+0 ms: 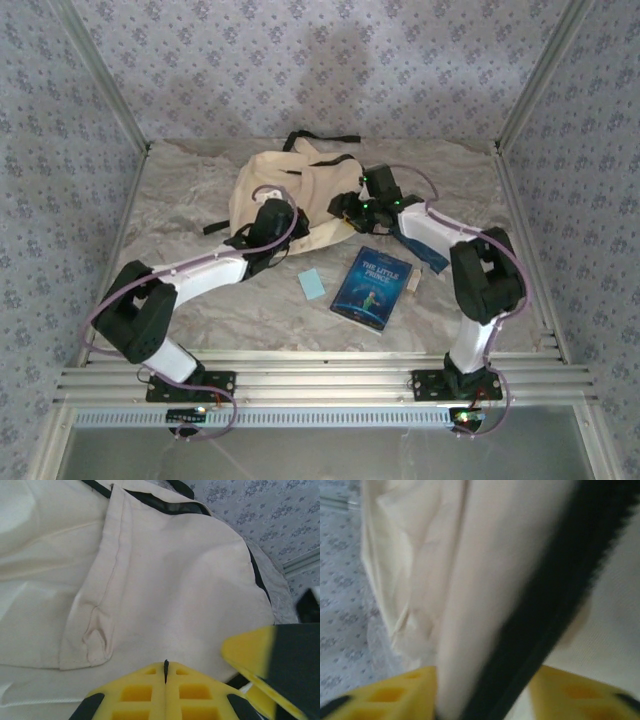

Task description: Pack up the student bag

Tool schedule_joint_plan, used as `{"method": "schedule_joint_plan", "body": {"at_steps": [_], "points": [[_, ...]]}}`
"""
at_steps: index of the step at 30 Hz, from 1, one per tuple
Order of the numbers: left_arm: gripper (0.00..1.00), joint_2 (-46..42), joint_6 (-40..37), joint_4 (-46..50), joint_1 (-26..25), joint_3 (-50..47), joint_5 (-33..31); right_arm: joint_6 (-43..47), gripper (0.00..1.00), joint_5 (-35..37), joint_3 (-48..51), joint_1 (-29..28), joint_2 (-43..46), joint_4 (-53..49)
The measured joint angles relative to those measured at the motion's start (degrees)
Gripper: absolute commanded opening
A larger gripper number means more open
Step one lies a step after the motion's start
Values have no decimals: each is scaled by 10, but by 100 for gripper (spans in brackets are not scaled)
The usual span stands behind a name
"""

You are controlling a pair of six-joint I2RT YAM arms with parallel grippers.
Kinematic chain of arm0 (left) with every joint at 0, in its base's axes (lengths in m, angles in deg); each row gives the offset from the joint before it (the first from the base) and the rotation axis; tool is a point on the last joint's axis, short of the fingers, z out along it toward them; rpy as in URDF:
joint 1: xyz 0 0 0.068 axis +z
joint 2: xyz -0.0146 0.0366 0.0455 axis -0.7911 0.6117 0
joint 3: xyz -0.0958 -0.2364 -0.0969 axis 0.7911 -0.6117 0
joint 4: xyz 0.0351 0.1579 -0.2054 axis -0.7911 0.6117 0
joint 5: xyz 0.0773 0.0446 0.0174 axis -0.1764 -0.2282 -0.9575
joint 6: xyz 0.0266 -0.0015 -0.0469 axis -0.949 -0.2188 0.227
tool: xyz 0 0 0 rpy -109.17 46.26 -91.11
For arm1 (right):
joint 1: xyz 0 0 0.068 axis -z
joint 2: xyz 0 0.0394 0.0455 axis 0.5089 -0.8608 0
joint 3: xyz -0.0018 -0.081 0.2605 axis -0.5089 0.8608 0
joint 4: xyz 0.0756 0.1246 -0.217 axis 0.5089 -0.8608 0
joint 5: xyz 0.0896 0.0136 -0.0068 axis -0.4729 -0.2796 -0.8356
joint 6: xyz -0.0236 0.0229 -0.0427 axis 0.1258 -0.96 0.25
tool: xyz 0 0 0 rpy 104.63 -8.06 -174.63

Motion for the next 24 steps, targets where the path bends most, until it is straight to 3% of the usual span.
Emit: {"method": "schedule_joint_plan", "body": {"at_steps": [3,9,15,16,17,18,19,20,22,24], "points": [[0,-11,0,1,9,-27,0,-7,0,0,2,8,-27,21],[0,-33,-8,7,88,-103,17,-14,0,-20,11,4,-28,56],[0,-92,-37,35,163,-120,-40,-19,0,-29,11,17,-30,65],[0,-96,-42,37,165,-120,-41,-20,1,-32,10,16,-30,68],[1,-98,-46,40,165,-120,-41,-20,13,-37,9,13,-30,71],[6,-99,-50,44,165,-119,-40,-19,30,-40,8,10,-30,71],[23,-99,-54,50,165,-117,-37,-20,52,-43,7,7,-29,73],[46,-101,-57,56,164,-116,-32,-16,63,-48,7,4,-26,73],[65,-111,-64,68,163,-116,-18,-7,68,-54,7,1,-14,62],[71,-127,-64,79,157,-115,-5,8,69,-58,7,3,11,41]]}}
